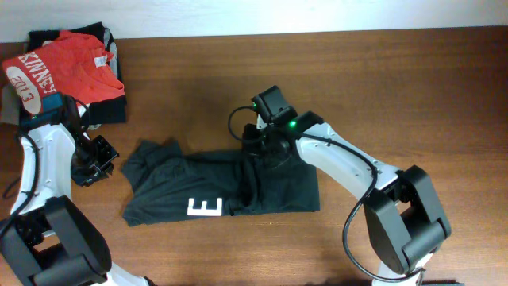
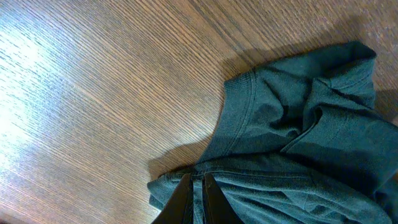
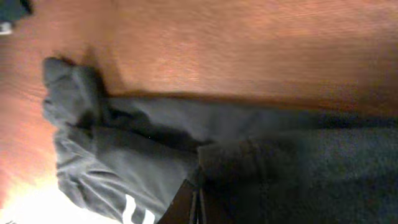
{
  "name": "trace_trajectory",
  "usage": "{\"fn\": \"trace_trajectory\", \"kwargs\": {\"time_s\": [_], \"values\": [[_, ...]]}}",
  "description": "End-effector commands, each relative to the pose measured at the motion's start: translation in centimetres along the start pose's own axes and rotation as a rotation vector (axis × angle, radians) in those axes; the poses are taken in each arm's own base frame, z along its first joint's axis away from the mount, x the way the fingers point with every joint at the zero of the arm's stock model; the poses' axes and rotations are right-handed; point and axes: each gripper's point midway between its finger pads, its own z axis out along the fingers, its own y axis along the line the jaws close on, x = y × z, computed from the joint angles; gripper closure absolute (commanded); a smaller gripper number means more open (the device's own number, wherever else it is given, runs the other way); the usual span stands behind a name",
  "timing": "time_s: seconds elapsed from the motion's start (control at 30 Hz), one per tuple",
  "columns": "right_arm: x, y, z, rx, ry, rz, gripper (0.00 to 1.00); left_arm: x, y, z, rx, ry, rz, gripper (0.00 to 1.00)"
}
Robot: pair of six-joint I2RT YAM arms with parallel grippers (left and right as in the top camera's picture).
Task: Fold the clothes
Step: 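Fold the right end leftward toward the center with the right gripper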
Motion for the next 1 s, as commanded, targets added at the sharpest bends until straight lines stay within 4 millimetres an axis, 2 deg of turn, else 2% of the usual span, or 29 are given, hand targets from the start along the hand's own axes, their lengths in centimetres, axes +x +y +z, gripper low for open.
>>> {"fn": "trace_trajectory", "kwargs": {"time_s": [0.0, 0.03, 0.07, 0.17, 0.23, 0.27, 0.3, 0.37, 0.4, 0.47, 0.5, 0.57, 0.6, 0.63, 0.77, 0.83, 0.93, 0.97], "values": [[0.1, 1.4, 0.5, -0.031, -0.013, 0.002, 0.55, 0.1, -0.1, 0.0, 0.004, 0.001, 0.022, 0.93], [0.1, 1.5, 0.5, -0.036, -0.009, 0.001, 0.32, 0.1, -0.1, 0.0, 0.004, 0.001, 0.022, 0.93], [0.3, 1.7, 0.4, -0.048, 0.003, -0.017, 0.02, 0.1, -0.1, 0.0, 0.004, 0.001, 0.022, 0.93], [-0.7, 1.8, -2.0, -0.071, 0.013, -0.048, 0.02, 0.1, -0.1, 0.0, 0.003, 0.004, 0.022, 0.93], [-1.1, 0.5, -5.3, -0.024, 0.033, -0.057, 0.01, 0.1, -0.1, 0.0, 0.003, 0.003, 0.022, 0.93], [-0.6, -0.5, -5.8, 0.003, 0.064, -0.051, 0.0, 0.1, -0.1, 0.0, 0.003, 0.003, 0.022, 0.93], [0.2, -1.6, -5.9, 0.036, 0.103, -0.029, 0.07, 0.1, -0.1, 0.0, 0.003, 0.003, 0.022, 0.93], [2.9, -3.3, -4.9, 0.096, 0.21, -0.019, 0.81, 0.1, -0.1, 0.0, 0.004, 0.001, 0.021, 0.93], [4.6, -3.6, -3.7, 0.112, 0.255, -0.028, 0.95, 0.1, -0.1, 0.0, 0.004, 0.002, 0.022, 0.93], [6.8, -3.2, -1.1, 0.107, 0.291, -0.074, 0.96, 0.1, -0.1, 0.0, 0.004, 0.003, 0.021, 0.93], [7.6, -2.3, 0.2, 0.076, 0.304, -0.095, 0.96, 0.2, -0.1, 0.0, 0.003, 0.004, 0.022, 0.93], [9.2, -1.5, 2.7, 0.064, 0.327, -0.059, 0.96, 0.2, 0.0, 0.0, 0.002, 0.007, 0.022, 0.93], [9.8, -1.7, 3.6, 0.076, 0.344, -0.047, 0.96, 0.4, 0.0, 0.0, -0.001, 0.014, 0.022, 0.93], [10.7, -2.4, 5.5, 0.094, 0.373, -0.044, 0.96, 0.5, 0.1, 0.0, -0.003, 0.018, 0.022, 0.93], [12.9, -3.5, 8.4, 0.085, 0.462, -0.034, 0.96, 0.4, 0.0, 0.0, -0.001, 0.015, 0.022, 0.93], [11.7, -2.4, 7.4, 0.081, 0.415, -0.096, 0.96, 0.4, 0.0, 0.0, -0.001, 0.015, 0.022, 0.93], [8.3, -0.9, 2.5, 0.141, 0.289, -0.147, 0.93, 0.4, 0.0, 0.0, -0.001, 0.014, 0.022, 0.93], [6.4, -0.6, -0.5, 0.175, 0.219, -0.148, 0.71, 0.4, 0.0, 0.0, -0.001, 0.014, 0.022, 0.92]]}}
